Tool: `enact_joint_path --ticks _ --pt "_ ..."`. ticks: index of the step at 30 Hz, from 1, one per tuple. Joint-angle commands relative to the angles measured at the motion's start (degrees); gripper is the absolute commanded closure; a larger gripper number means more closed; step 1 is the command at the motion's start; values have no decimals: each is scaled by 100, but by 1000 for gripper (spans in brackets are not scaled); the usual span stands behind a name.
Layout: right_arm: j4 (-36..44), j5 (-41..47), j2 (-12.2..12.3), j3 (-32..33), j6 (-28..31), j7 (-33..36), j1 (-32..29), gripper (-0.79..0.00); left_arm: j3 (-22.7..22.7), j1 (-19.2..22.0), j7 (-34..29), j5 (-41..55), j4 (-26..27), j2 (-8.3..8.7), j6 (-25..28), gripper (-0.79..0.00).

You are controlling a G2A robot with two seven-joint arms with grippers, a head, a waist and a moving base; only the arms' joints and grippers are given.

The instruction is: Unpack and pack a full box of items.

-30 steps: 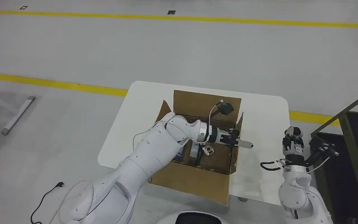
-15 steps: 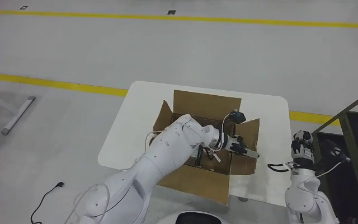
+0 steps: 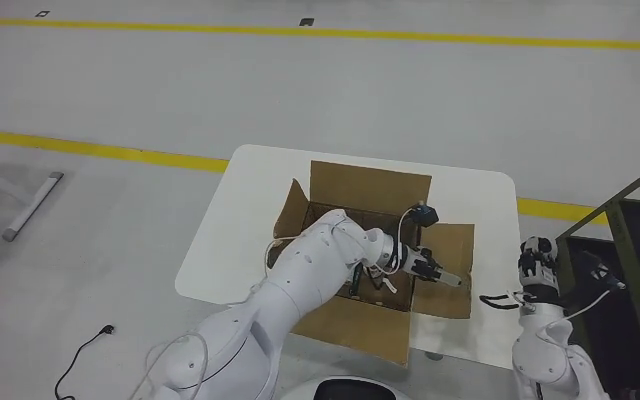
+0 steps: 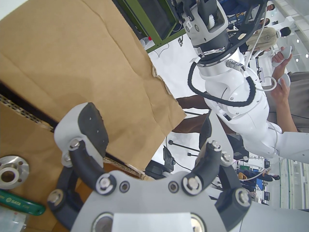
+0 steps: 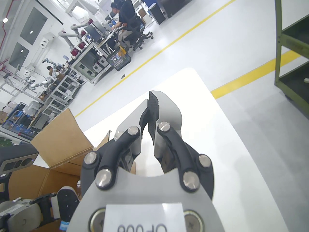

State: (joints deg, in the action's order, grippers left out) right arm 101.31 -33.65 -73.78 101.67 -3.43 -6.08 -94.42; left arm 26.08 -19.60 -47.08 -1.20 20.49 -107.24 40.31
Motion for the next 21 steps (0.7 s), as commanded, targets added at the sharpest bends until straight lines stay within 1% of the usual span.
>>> enact_joint_path --ticks 1,2,7,11,14,16,17,21 --pt "31 320 -3 37 31 263 -5 -200 16 17 28 -35 -70 -12 34 -785" --pt "44 456 -5 43 36 400 -7 -215 26 21 38 -46 -101 -16 53 -785" --pt "57 1194 -6 101 76 1112 27 -219 78 2 83 -90 -224 -26 102 -785" --pt "20 1656 -12 154 33 1382 66 -231 130 -15 78 -86 -257 -33 112 -785" --pt "0 2001 -13 163 73 1642 86 -265 162 -22 63 -95 -247 -38 135 -785" --pt "30 2203 -13 133 187 1836 82 -345 176 -31 45 -111 -228 -44 166 -785" --pt "44 2227 -9 119 224 1935 74 -372 185 -36 40 -115 -219 -48 175 -785" --pt "66 2229 5 61 248 2158 87 -391 217 -46 5 -135 -213 -60 200 -785"
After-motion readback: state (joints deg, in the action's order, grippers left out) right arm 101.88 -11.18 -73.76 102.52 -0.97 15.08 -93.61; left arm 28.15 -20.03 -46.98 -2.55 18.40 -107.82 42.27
